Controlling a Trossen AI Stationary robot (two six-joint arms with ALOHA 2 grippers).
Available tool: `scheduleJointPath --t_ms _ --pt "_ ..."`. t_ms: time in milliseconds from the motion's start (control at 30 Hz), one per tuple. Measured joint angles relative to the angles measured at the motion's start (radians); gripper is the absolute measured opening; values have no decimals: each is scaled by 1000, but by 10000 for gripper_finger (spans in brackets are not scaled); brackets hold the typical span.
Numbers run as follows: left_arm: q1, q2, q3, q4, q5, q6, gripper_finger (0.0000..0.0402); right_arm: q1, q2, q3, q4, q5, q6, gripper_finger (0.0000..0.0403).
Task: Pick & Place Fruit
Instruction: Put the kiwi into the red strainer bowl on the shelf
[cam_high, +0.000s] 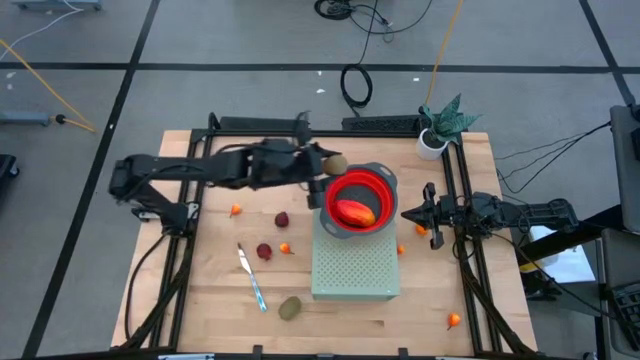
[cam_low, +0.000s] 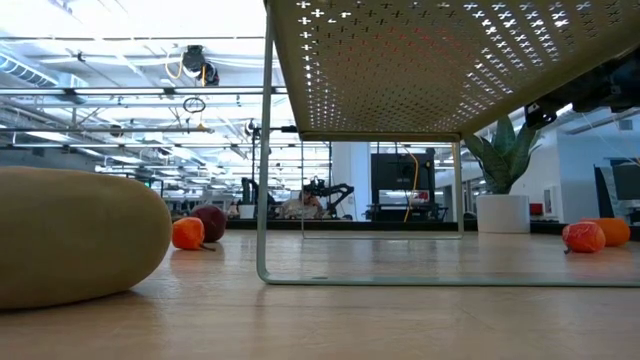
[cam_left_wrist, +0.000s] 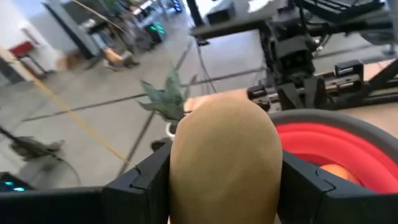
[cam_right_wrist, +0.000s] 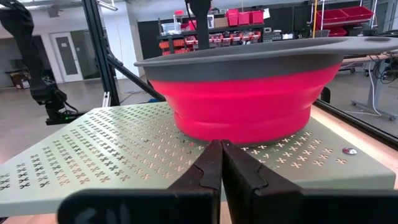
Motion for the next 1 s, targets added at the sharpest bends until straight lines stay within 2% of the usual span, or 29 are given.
scheduleJointPath --t_ms 167,400,700,1000 --pt "25 107 120 -86 94 5 211 0 0 0 -2 0 0 0" --pt "34 202 226 -150 125 55 211 0 0 0 -7 0 0 0" --pt "30 287 269 -148 149 50 211 0 0 0 -8 0 0 0" --pt "19 290 270 -212 154 50 211 0 0 0 -8 0 0 0"
